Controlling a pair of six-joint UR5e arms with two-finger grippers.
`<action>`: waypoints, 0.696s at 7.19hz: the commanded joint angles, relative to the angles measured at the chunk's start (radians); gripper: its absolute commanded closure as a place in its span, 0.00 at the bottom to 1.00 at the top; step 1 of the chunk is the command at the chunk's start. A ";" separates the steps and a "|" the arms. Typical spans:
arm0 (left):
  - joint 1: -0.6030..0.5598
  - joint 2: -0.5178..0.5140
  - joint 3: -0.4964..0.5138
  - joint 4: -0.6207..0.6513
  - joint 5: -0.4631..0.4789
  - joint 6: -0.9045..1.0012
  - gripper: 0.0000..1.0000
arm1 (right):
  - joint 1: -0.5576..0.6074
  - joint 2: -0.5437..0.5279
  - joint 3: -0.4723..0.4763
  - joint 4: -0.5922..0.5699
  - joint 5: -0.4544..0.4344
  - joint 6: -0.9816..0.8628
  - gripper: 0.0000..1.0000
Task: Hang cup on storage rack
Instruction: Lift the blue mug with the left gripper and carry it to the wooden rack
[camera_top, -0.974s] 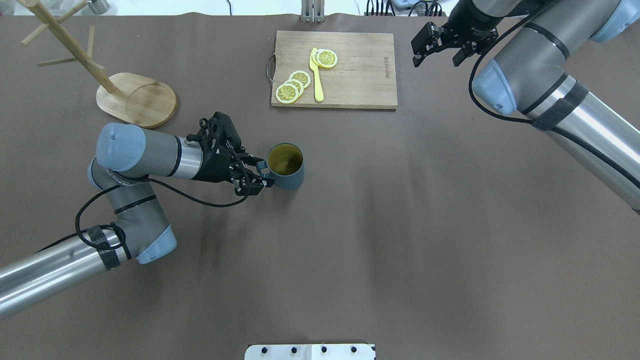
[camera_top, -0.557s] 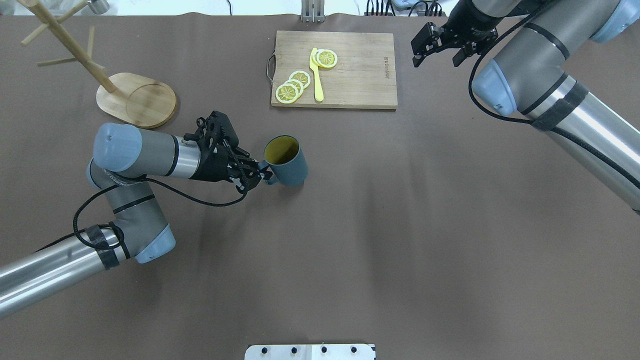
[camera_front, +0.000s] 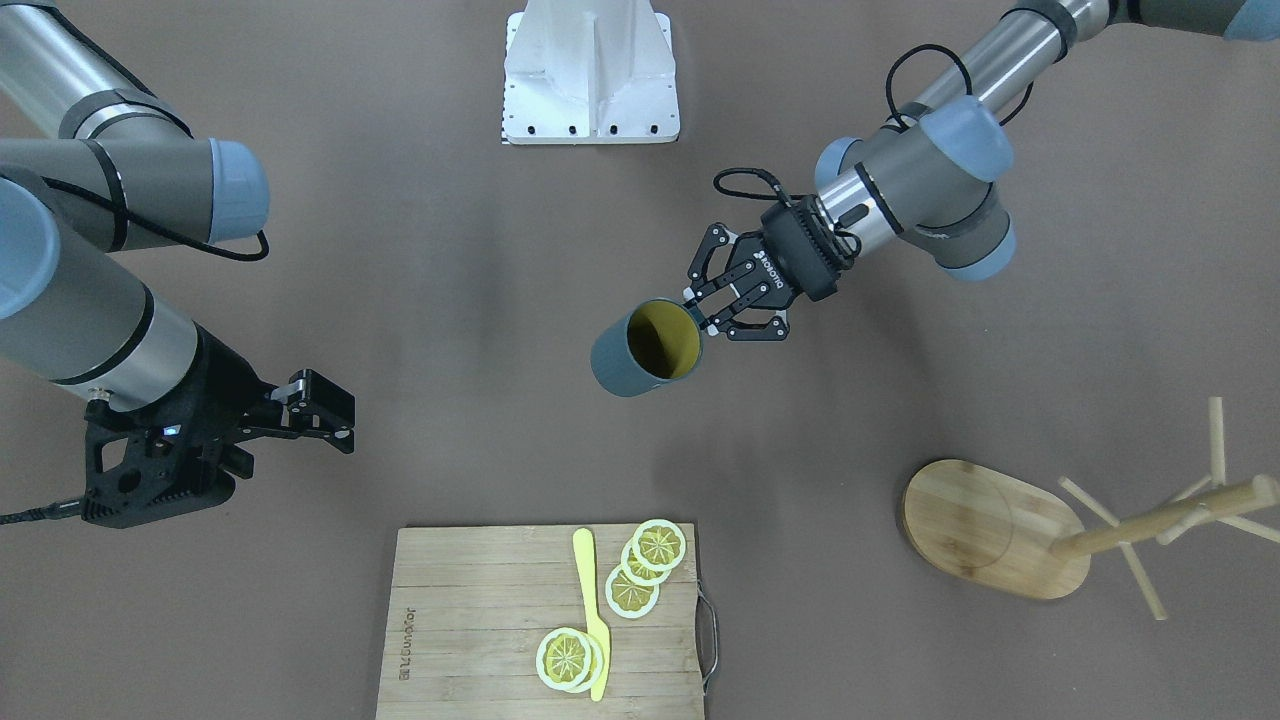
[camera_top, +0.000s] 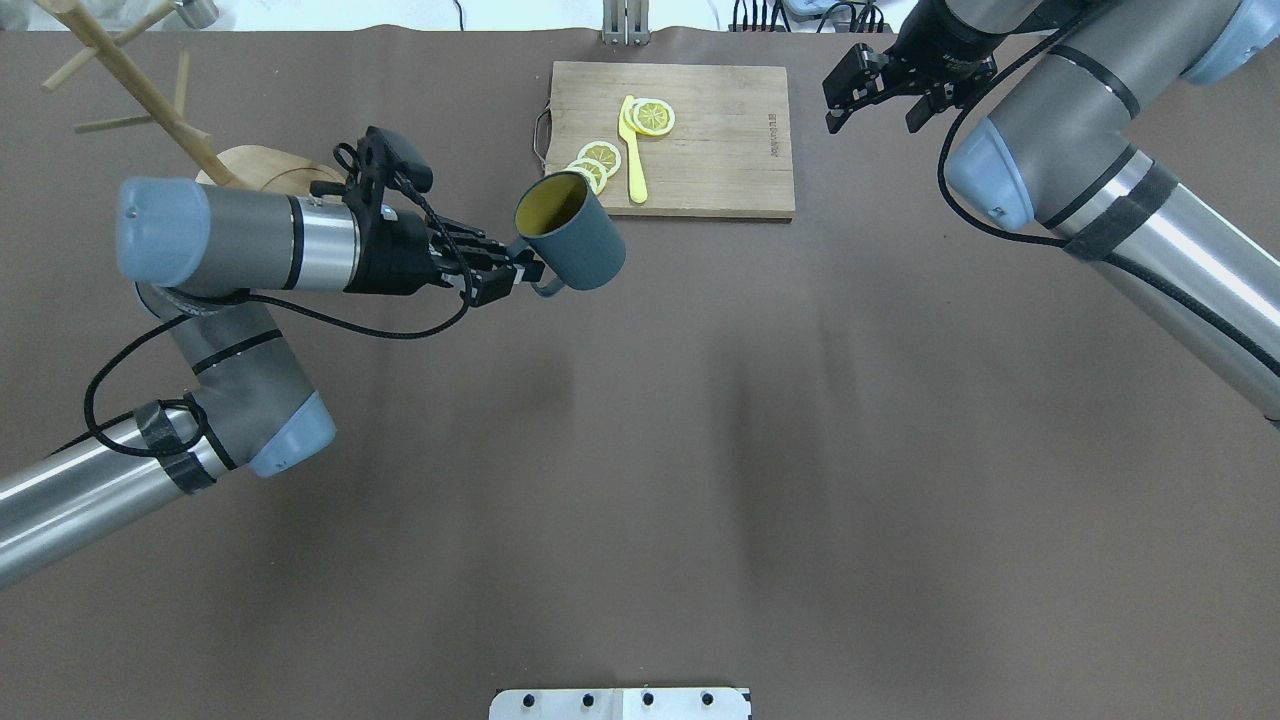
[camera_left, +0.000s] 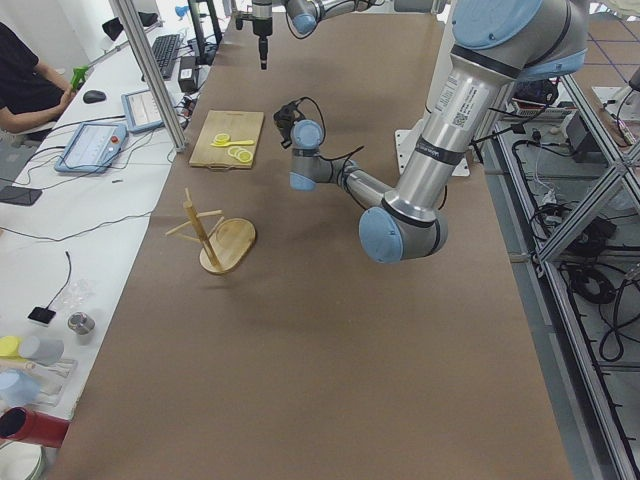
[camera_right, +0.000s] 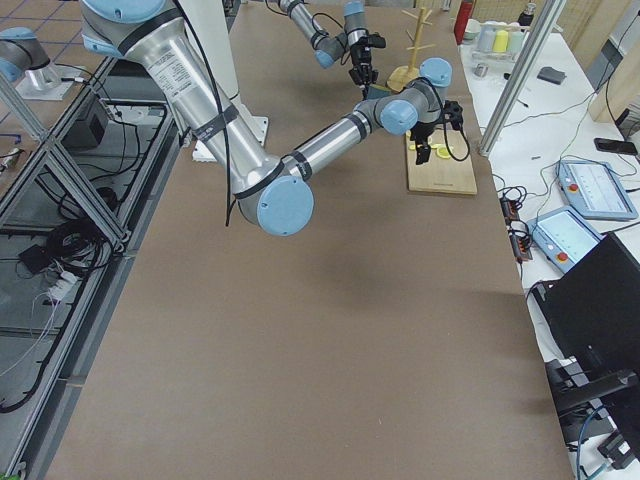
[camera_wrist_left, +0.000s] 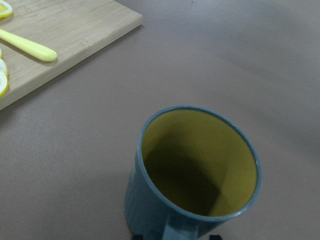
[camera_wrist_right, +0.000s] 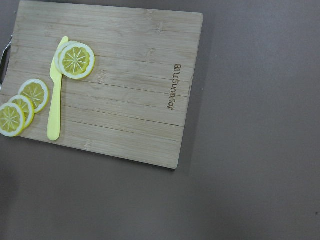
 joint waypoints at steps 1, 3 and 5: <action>-0.052 0.048 -0.012 -0.117 0.218 -0.392 1.00 | 0.048 -0.008 0.012 -0.003 0.013 0.000 0.01; -0.052 0.084 0.011 -0.335 0.383 -0.878 1.00 | 0.083 -0.022 0.012 -0.009 0.020 -0.002 0.01; -0.050 0.176 0.024 -0.550 0.512 -1.135 1.00 | 0.135 -0.051 0.010 -0.009 0.024 -0.010 0.01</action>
